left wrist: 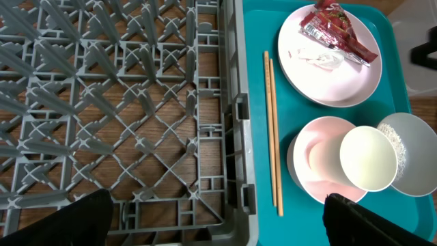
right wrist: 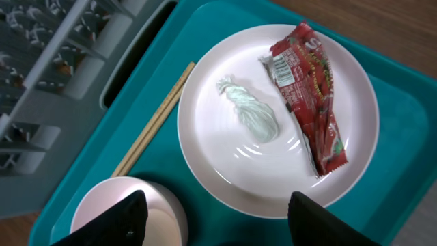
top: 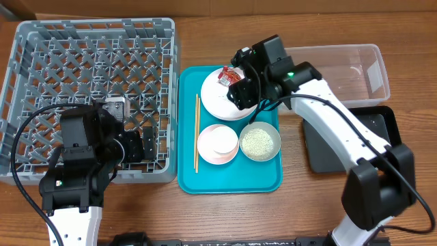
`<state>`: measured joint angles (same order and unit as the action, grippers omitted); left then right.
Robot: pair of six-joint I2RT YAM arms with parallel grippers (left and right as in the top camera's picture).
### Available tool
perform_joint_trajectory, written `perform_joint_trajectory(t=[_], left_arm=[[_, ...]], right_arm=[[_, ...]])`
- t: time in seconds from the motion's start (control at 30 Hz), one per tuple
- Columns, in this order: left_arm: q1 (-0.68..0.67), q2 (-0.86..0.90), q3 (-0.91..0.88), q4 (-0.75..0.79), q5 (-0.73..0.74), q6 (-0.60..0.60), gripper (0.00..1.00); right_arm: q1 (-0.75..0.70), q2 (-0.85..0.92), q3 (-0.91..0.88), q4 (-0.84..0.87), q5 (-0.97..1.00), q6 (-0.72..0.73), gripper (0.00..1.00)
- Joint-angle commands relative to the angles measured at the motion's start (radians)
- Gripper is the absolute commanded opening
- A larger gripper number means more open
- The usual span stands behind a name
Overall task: Sort waste into correct bins and load items into the dishwasher
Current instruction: 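Reach the right gripper to the white plate and grasp the tissue, then carry the tissue with the right gripper and drop it in the clear bin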
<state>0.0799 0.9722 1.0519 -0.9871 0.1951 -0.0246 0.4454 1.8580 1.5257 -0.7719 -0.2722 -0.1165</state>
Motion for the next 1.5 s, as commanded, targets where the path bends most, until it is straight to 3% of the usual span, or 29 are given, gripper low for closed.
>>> perform_joint_trajectory(t=[0.0,0.27,0.53,0.9,1.1,1.13,1.17,1.23,1.47], left_arm=[[-0.002,0.002,0.025,0.003,0.016,-0.01,1.0],[-0.002,0.008,0.025,0.003,0.016,-0.01,1.0],[-0.002,0.009,0.025,-0.008,0.016,-0.01,1.0],[-0.002,0.009,0.025,-0.011,0.016,-0.01,1.0],[-0.002,0.009,0.025,-0.011,0.016,-0.01,1.0],[-0.002,0.009,0.025,-0.011,0.016,-0.01,1.0],[-0.002,0.009,0.025,-0.011,0.016,-0.01,1.0],[-0.002,0.009,0.025,-0.011,0.016,-0.01,1.0],[-0.002,0.009,0.025,-0.011,0.016,-0.01,1.0]], right_arm=[[-0.001,0.047,0.022,0.032,0.025,0.0,0.67],[0.014,0.15,0.022,0.115,0.026,0.042,0.66],[0.041,0.241,0.018,0.19,0.031,0.042,0.58],[0.06,0.285,0.018,0.254,0.167,0.095,0.53],[0.06,0.293,0.018,0.247,0.167,0.095,0.29],[0.06,0.293,0.018,0.243,0.167,0.095,0.24],[0.06,0.293,0.018,0.24,0.166,0.095,0.12],[0.06,0.287,0.02,0.232,0.166,0.095,0.04],[0.006,0.121,0.035,0.165,0.167,0.095,0.04]])
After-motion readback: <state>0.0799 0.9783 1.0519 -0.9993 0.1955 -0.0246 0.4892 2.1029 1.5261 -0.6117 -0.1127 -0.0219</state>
